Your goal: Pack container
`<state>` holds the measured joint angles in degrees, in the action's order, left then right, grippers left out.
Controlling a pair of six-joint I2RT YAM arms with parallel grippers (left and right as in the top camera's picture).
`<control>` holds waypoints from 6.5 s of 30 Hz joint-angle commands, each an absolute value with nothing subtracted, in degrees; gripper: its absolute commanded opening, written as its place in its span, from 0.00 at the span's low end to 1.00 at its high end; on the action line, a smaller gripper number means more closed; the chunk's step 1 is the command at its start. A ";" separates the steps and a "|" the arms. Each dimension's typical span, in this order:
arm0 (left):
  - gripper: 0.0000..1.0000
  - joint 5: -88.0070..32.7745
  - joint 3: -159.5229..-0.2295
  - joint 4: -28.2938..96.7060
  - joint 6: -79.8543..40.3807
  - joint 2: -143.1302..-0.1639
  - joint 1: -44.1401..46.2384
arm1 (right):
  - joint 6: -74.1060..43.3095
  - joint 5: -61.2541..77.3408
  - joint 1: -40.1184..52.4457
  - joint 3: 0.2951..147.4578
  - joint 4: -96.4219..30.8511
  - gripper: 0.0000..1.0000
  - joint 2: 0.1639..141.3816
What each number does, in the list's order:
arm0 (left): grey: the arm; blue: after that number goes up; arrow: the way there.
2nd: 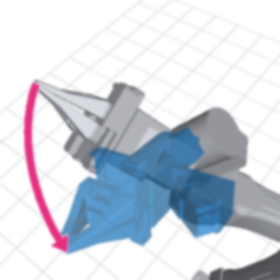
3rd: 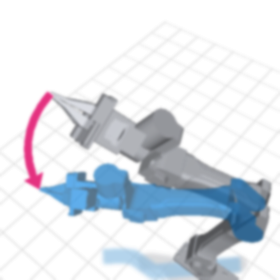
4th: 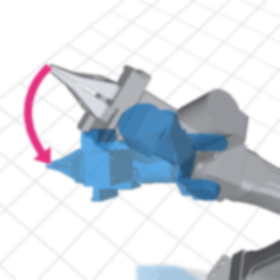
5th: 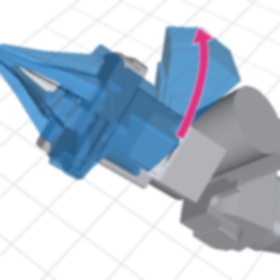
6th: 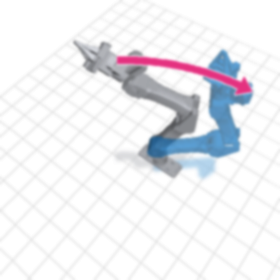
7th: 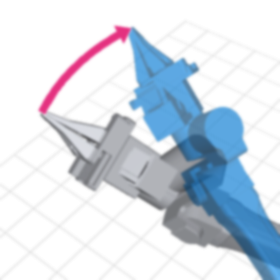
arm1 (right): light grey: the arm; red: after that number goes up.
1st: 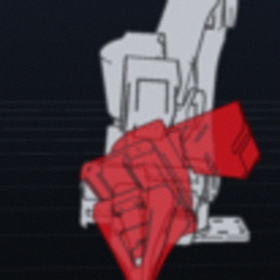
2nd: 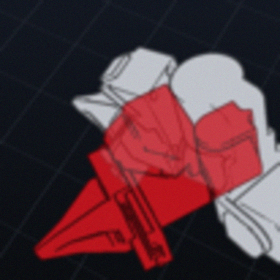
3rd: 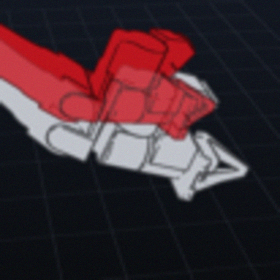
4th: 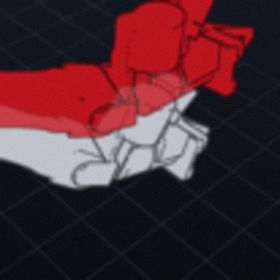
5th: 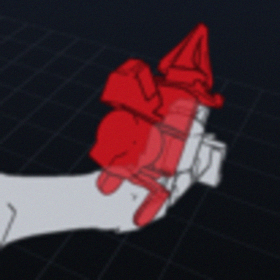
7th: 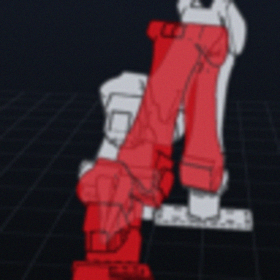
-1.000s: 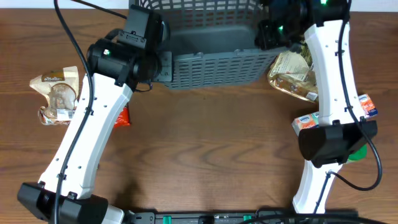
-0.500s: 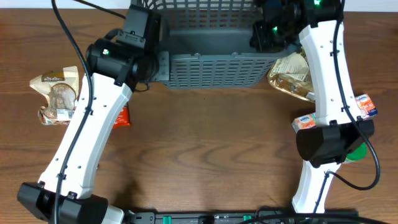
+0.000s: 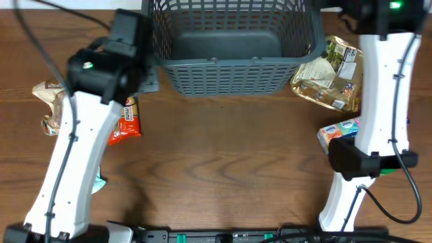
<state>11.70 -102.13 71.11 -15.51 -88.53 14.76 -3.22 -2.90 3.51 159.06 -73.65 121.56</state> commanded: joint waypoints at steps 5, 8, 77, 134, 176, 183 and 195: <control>0.45 13.54 -103.09 73.30 -17.89 -86.96 11.75 | -15.16 -1.43 -6.50 155.65 -72.03 0.01 121.78; 0.45 13.54 -103.09 73.28 -17.89 -86.96 11.75 | -10.66 4.95 -8.34 154.52 -70.37 0.01 121.86; 0.63 16.01 -103.09 73.47 -16.21 -82.98 9.82 | -9.56 -6.04 -11.66 133.69 -68.86 0.99 114.67; 0.91 18.70 -103.09 74.43 -16.14 -77.84 -4.93 | 3.49 25.93 -21.54 101.86 -47.46 0.99 136.05; 0.91 18.70 -103.09 76.34 -13.80 -77.84 -11.55 | -5.89 3.92 -5.06 107.31 -33.28 0.01 86.04; 0.91 18.55 -103.09 76.29 -13.82 -77.84 -11.55 | 10.22 10.74 8.97 107.28 -25.21 0.01 89.82; 0.91 16.95 -103.09 76.79 -13.82 -77.84 -11.55 | 34.85 8.58 22.09 107.28 -22.59 0.01 108.12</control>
